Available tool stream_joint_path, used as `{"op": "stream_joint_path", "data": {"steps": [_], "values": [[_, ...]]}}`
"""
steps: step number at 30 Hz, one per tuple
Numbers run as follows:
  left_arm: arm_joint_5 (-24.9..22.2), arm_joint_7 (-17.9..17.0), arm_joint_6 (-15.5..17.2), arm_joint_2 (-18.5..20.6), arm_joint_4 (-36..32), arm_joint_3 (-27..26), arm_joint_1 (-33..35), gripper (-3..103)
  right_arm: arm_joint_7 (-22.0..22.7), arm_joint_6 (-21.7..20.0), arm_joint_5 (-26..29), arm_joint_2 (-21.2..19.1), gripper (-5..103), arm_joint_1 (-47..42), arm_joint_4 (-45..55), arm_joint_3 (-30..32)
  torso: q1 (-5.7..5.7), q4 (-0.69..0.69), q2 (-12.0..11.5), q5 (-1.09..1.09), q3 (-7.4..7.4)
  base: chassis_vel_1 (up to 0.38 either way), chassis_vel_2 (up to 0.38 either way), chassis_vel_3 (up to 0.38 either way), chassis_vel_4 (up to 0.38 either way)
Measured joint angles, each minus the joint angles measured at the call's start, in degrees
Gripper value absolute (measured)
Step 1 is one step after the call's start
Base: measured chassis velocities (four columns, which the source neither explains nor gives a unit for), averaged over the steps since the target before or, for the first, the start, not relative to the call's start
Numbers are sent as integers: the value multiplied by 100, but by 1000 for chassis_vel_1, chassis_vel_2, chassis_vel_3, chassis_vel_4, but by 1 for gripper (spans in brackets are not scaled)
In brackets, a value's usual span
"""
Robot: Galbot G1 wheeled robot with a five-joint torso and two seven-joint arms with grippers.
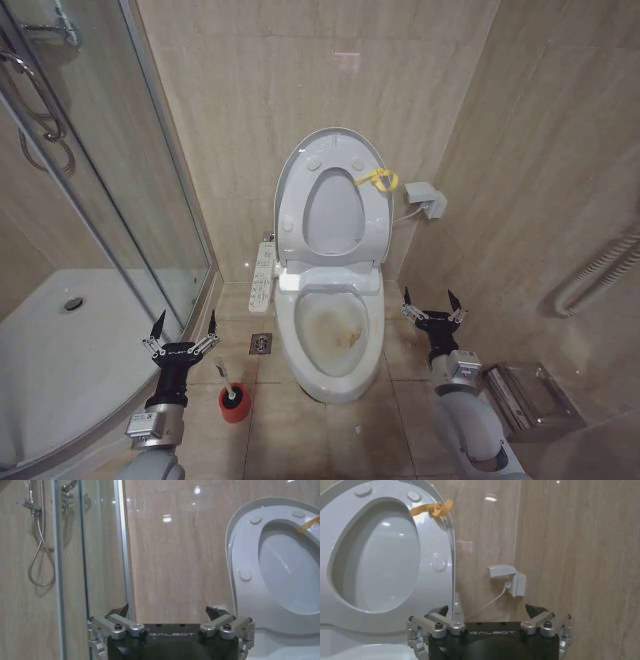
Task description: Open the toilet lid, clean the toilet bowl with a toilet brush, close the toilet lid, and flush.
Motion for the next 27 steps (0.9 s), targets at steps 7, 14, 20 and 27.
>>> {"op": "stream_joint_path", "data": {"steps": [7, 14, 20, 27], "values": [[-15, 22, -5, 18, 52, 24, -32, 100, 0, 0, 0, 0, 100, -2, 0, 0, -5, -1, 1, 1, -2, 0, 0, 0, 0], [62, -51, -172, -22, 448, 111, -100, 100, 0, 0, 0, 0, 100, 0, 0, 0, -2, -1, 1, 1, 0, -51, 48, 50, -66], [141, -392, -651, -47, 1660, 324, -304, 100, 1, 0, 0, 0, 100, 0, 0, 0, 0, -1, 0, -1, 0, -59, 52, 52, -49], [332, -415, -1216, -150, 2820, 559, -519, 100, 1, 0, 0, 0, 100, -1, 0, 0, -5, -1, 1, 0, -1, 10, -17, -13, 9]]}}
